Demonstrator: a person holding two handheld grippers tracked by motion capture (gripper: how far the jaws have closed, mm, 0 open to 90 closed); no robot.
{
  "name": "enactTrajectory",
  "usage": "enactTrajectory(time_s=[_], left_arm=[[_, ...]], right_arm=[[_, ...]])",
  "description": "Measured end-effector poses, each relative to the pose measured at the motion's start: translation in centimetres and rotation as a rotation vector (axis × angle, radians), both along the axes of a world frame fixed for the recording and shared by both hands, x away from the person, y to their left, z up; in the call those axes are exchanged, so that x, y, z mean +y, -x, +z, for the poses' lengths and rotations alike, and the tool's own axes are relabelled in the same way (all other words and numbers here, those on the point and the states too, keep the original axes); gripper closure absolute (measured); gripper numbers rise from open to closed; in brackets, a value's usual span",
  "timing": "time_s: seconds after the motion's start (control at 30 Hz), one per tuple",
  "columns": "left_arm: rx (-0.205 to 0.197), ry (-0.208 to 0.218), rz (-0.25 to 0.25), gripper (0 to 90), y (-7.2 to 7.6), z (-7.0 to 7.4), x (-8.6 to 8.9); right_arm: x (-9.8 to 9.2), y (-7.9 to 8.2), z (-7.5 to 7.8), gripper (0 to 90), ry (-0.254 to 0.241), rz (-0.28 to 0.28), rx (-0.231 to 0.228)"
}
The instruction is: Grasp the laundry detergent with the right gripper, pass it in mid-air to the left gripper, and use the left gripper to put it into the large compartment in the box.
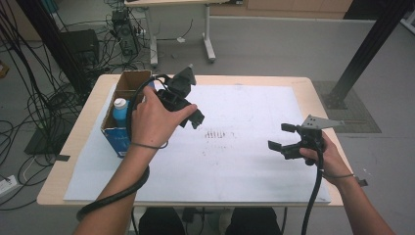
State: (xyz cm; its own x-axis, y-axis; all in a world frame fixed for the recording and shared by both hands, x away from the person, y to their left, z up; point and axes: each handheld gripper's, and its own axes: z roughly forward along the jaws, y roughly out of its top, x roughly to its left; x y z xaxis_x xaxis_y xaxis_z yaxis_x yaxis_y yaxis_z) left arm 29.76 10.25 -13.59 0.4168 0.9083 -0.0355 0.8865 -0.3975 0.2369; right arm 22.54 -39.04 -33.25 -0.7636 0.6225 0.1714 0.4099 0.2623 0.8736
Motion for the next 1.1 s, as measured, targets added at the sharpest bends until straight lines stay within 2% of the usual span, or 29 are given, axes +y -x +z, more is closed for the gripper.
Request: enactTrajectory(time_s=[0.03, 0.1, 0.27, 0.33, 0.57, 0.8, 1.1], left_arm=[[0.001, 0.016, -0.012, 5.0, 0.3, -0.8, -0.5], [-0.002, 0.018, -0.017, 5.0, 0.4, -1.0, -0.7], [0.001, 0.043, -0.040, 5.0, 1.3, -3.1, -1.7], [-0.003, 0.041, -0.041, 5.1, 1.6, -3.9, -2.1], [0.014, 0.080, -0.048, 5.2, 2.0, -6.6, -2.4], [0.011, 0.091, -0.055, 5.1, 2.3, -7.7, -2.7], [0.044, 0.111, -0.058, 5.6, 1.9, -9.3, -3.0]], right_arm=[[0.1, 0.0, 0.2, 5.9, 0.006, 0.000, 0.000], [0.1, -0.1, 0.4, 5.9, 0.004, 0.003, 0.006], [0.4, -0.1, 1.0, 5.9, 0.014, 0.003, 0.017], [0.5, -0.1, 1.3, 5.9, 0.019, -0.002, 0.021], [0.8, -0.3, 1.8, 5.8, 0.038, -0.011, 0.032], [1.1, -0.4, 1.8, 5.8, 0.049, -0.016, 0.037], [1.5, -0.7, 1.4, 5.8, 0.049, -0.013, 0.044]])
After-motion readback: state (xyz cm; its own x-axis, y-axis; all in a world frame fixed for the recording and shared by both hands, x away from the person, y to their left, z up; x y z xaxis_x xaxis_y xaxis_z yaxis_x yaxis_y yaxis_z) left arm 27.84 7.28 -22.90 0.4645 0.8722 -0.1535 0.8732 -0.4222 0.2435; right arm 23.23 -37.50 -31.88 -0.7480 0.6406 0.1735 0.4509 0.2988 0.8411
